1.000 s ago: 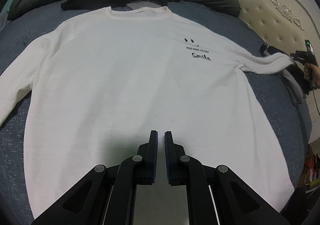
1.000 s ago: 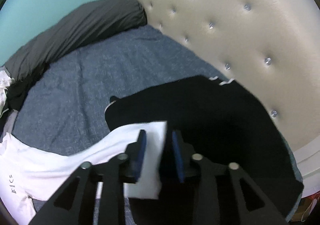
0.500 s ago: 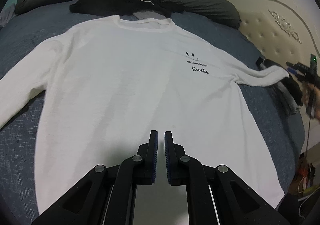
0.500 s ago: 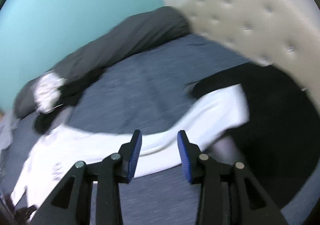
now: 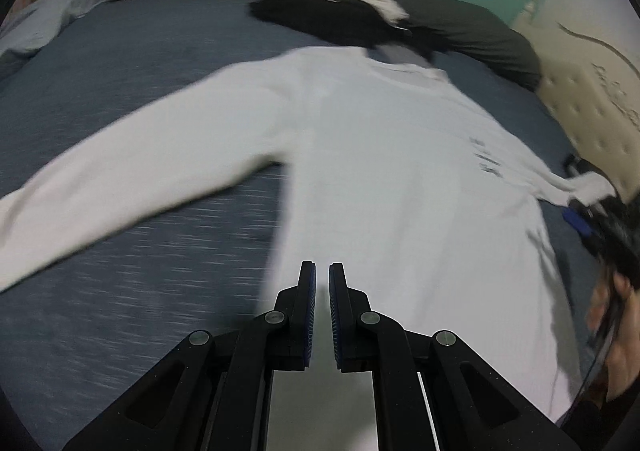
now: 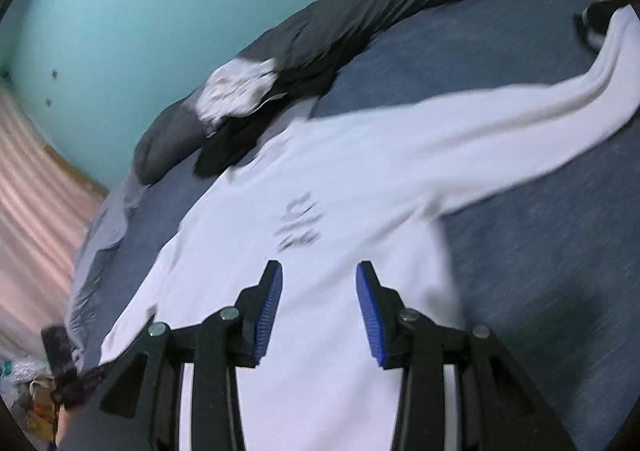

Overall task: Fold clothes
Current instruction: 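Move the open left gripper to the cuff of the other sleeve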

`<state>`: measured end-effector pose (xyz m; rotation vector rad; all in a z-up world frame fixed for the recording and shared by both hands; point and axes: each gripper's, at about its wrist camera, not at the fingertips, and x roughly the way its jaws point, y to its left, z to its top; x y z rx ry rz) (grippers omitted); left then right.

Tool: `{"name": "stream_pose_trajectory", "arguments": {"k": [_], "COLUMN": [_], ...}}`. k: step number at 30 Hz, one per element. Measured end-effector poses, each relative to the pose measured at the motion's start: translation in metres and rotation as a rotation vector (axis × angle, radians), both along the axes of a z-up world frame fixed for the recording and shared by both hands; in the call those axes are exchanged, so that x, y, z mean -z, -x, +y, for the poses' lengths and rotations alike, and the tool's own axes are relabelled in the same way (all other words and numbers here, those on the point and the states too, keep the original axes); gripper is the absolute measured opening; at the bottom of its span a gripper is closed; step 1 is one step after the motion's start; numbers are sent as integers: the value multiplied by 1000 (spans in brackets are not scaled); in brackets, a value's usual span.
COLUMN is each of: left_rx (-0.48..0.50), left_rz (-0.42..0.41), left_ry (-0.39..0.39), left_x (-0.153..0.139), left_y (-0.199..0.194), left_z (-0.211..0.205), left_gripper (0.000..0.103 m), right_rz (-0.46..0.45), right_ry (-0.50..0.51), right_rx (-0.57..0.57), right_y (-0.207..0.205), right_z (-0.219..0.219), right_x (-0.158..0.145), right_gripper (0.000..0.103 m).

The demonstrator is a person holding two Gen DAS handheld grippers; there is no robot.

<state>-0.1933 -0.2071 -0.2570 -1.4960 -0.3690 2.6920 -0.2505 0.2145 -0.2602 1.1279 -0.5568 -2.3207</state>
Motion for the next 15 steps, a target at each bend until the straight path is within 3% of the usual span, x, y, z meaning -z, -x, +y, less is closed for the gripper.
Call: {"name": "stream_pose_trajectory", "arguments": {"k": [7, 11, 15], "left_rx": [-79, -167, -268], "left_rz": [-50, -73, -85], "left_ry": [51, 34, 86], "left_x": [-4, -3, -5], "left_y": [-4, -6, -8], "left_z": [-71, -121, -174], "left_gripper": [7, 7, 7], "right_rz": [-40, -39, -45], "right_ry": [42, 63, 70], "right_rx": [-93, -90, -106], "right_y": [-29, -30, -30], "right_z": [-56, -61, -64], "right_x": [29, 35, 38], "right_gripper": [39, 39, 39]}}
